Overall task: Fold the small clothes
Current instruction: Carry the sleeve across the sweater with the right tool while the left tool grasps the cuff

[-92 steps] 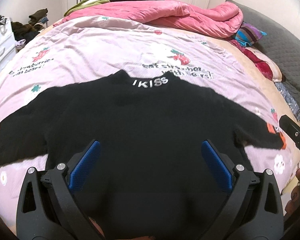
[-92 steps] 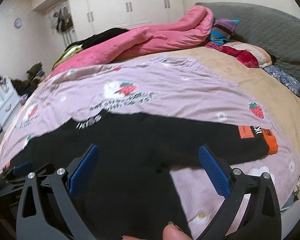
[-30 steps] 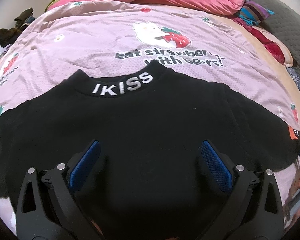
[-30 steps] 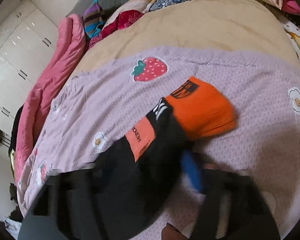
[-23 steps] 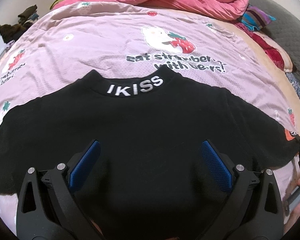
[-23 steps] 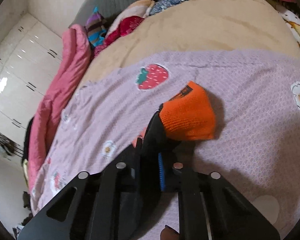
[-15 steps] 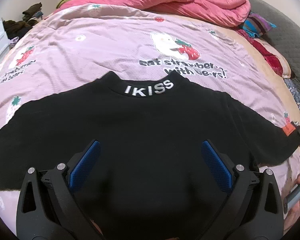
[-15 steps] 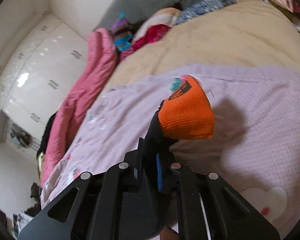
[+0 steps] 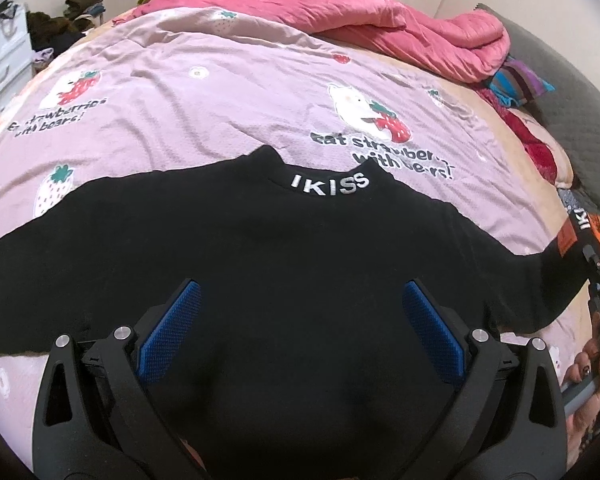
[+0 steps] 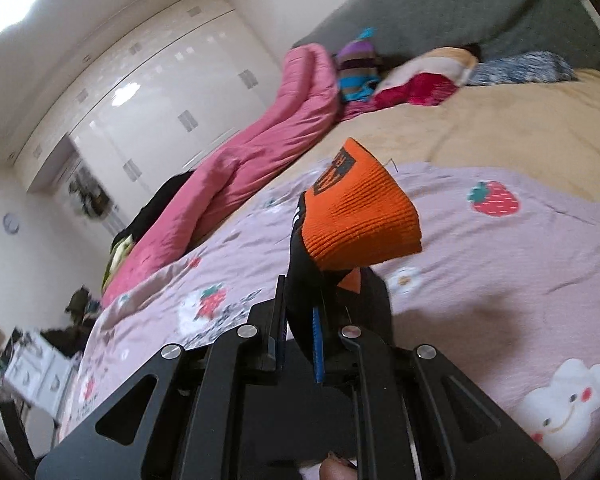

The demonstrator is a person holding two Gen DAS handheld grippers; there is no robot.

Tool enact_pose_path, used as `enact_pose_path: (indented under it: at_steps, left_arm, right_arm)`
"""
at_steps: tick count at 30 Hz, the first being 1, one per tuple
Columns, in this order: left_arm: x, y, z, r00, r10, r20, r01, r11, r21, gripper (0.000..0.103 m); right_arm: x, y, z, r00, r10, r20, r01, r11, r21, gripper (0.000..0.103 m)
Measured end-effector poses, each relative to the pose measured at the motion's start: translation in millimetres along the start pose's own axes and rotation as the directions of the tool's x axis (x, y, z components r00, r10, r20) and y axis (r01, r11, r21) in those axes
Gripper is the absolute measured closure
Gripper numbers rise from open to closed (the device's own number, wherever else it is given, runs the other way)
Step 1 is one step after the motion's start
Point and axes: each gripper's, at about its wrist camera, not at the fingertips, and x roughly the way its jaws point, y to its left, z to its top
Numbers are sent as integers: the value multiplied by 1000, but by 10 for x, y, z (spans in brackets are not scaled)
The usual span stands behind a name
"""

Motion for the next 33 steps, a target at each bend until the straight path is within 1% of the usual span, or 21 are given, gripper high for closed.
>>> enact_pose_path:
  at_steps: [3, 5, 9, 12, 17, 20, 24, 26, 29, 33]
  left_arm:
    - [-28, 76, -5, 1000, 1, -3, -1, 1000, -15, 8]
    - [-49, 154, -3, 1000, -16, -6, 16, 999, -43, 8]
    - [-111, 314, -22, 999, -40, 4, 40, 997, -73, 8]
    - [-128, 453, -40, 998, -60, -2, 59, 993, -103, 8]
    - [-132, 666, -70, 995, -102, -4, 100, 984, -144, 8]
    - [-116, 770, -68, 988, -157, -8, 153, 973, -173, 8]
    - [-111, 814, -64, 986, -168, -9, 164, 971, -171, 8]
    - [-94, 839, -65, 980, -201, -13, 195, 963, -184, 8]
    - [-50, 874, -77, 963, -267, -15, 258, 942, -215, 8]
    - [26, 912, -103, 943, -332, -21, 317, 916, -248, 8]
  right_arm:
    - [20, 278, -93, 998, 52, -28, -54, 995, -85, 93]
    - [37, 420, -153, 996, 76, -49, -82, 989, -122, 93]
    - [76, 745, -351, 987, 124, -100, -143, 968, -208, 93]
    - [99, 957, -513, 980, 147, -133, -177, 950, -256, 93]
    - [124, 1304, -819, 964, 178, -196, -238, 909, -343, 93]
    - [123, 1466, -979, 955, 191, -228, -269, 883, -385, 93]
    - [140, 1657, -1168, 944, 200, -261, -302, 844, -444, 93]
    - [157, 1743, -1270, 939, 203, -278, -317, 826, -467, 93]
    - [191, 1849, -1424, 930, 199, -308, -336, 801, -497, 93]
    - [252, 1960, -1639, 918, 187, -349, -357, 771, -527, 93]
